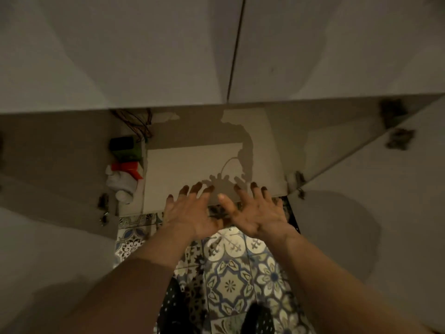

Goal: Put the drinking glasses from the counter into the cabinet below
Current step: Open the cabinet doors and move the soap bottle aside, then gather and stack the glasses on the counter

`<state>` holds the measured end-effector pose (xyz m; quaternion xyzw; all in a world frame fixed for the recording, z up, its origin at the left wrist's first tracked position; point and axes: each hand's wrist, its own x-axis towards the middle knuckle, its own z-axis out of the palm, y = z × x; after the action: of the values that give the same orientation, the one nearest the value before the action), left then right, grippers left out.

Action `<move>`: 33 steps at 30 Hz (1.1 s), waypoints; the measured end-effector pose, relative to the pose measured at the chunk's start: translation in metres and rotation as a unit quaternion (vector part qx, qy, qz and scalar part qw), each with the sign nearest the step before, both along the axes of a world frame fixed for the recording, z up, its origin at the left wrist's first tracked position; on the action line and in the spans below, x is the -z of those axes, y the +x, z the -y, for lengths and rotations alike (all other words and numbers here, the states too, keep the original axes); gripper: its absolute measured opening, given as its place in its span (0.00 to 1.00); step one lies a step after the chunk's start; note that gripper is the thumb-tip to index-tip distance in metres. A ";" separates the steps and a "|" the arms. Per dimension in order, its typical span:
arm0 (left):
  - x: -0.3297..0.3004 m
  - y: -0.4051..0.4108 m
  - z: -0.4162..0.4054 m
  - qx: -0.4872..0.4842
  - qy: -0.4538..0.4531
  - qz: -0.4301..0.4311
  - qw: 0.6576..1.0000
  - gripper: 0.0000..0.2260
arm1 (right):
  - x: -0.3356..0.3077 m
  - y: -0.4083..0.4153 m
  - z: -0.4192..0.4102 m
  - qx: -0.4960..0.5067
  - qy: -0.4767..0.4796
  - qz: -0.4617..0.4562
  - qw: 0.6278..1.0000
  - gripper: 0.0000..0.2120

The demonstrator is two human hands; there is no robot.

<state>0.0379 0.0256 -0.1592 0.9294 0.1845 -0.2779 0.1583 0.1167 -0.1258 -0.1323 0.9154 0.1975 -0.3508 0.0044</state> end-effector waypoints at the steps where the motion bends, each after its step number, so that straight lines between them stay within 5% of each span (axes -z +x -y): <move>1: -0.020 -0.005 0.007 0.004 0.000 0.007 1.000 0.46 | -0.020 -0.005 0.004 -0.005 0.001 0.001 1.000 0.45; 19: -0.336 -0.110 0.087 -0.014 0.047 0.074 0.996 0.47 | -0.307 -0.103 0.108 -0.033 0.046 0.028 0.998 0.49; 33: -0.527 -0.102 0.021 -0.048 0.108 0.225 0.967 0.46 | -0.516 -0.081 0.043 -0.041 0.122 0.158 0.979 0.44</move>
<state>-0.0644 0.0041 0.3674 0.9696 0.2177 -0.0318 0.1072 0.0357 -0.1688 0.3837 0.9441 0.2731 -0.1742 -0.0614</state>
